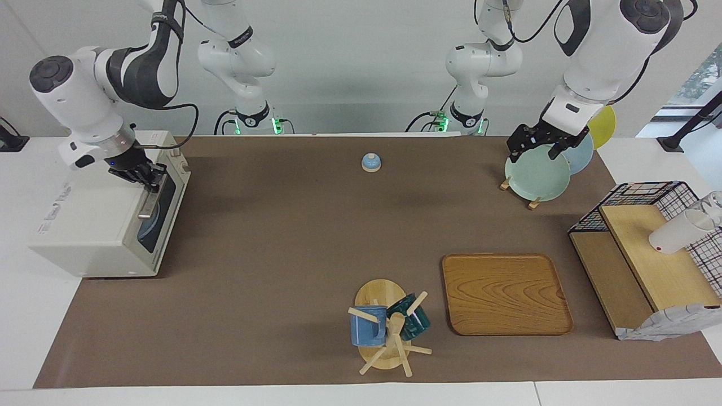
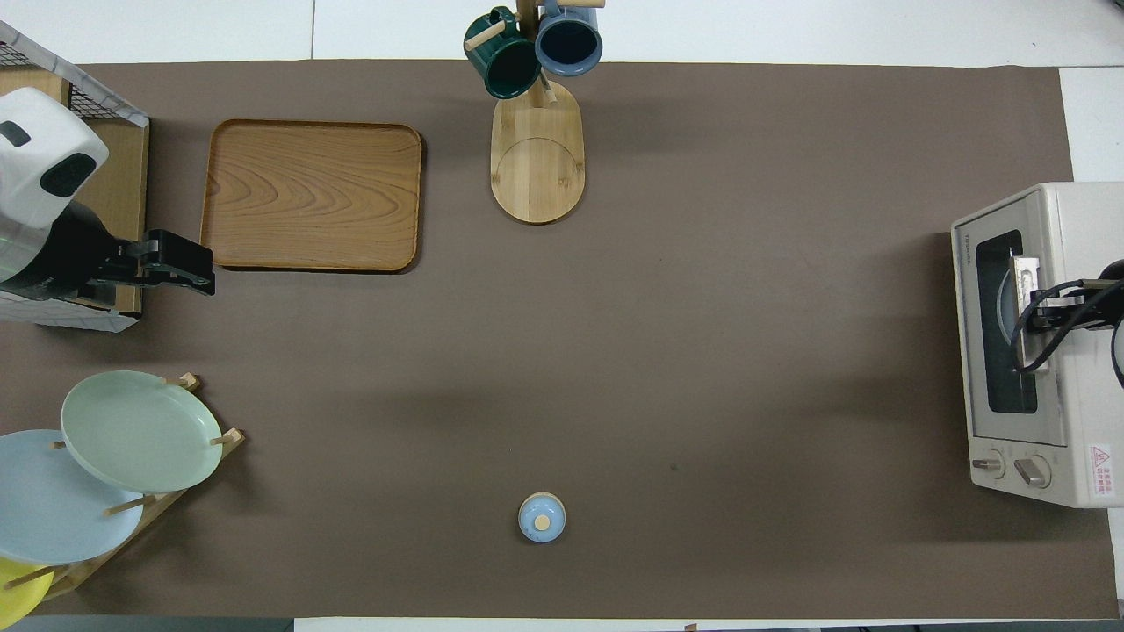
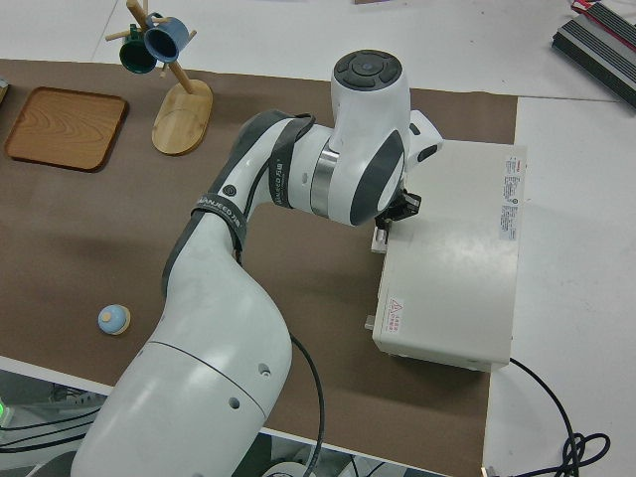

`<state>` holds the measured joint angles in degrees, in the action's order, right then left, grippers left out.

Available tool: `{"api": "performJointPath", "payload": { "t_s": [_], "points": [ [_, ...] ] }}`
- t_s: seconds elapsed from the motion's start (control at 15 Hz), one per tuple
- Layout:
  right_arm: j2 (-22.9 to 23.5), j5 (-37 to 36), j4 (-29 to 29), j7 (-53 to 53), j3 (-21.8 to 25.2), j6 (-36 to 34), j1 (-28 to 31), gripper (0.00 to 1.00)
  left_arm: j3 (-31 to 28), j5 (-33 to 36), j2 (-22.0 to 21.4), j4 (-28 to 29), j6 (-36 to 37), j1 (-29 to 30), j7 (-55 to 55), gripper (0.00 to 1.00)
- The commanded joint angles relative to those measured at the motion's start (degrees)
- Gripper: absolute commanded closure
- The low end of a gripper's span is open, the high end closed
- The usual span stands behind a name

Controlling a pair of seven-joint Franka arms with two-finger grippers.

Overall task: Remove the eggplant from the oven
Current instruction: 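Pull the toaster oven door down open with the right gripper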

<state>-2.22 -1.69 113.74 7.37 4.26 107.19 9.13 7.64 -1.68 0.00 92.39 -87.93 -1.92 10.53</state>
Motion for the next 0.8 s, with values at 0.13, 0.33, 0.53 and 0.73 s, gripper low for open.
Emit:
{"api": "performJointPath", "payload": {
  "t_s": [0.13, 0.33, 0.53, 0.73],
  "points": [
    [-1.2, -0.5, 3.2, 2.3, -0.6, 2.6, 0.9, 1.00, 0.3, -0.4, -0.7, 0.3, -0.6, 0.8, -0.9, 0.00],
    [-1.0, -0.1, 5.5, 2.2, -0.7, 6.4, 0.2, 1.00, 0.3, -0.4, -0.7, 0.2, -0.7, 0.8, -0.1, 0.00],
    [-0.1, 0.5, 6.0, 1.7, -0.8, 8.4, -2.7, 1.00, 0.3, -0.4, -0.7, 0.2, -0.7, 0.8, -0.2, 0.00],
    [1.0, 0.5, 8.2, 2.1, -0.8, 13.1, -4.7, 1.00, 0.2, -0.4, -0.7, 0.2, -0.8, 0.8, -0.2, 0.00]
  ]
}}
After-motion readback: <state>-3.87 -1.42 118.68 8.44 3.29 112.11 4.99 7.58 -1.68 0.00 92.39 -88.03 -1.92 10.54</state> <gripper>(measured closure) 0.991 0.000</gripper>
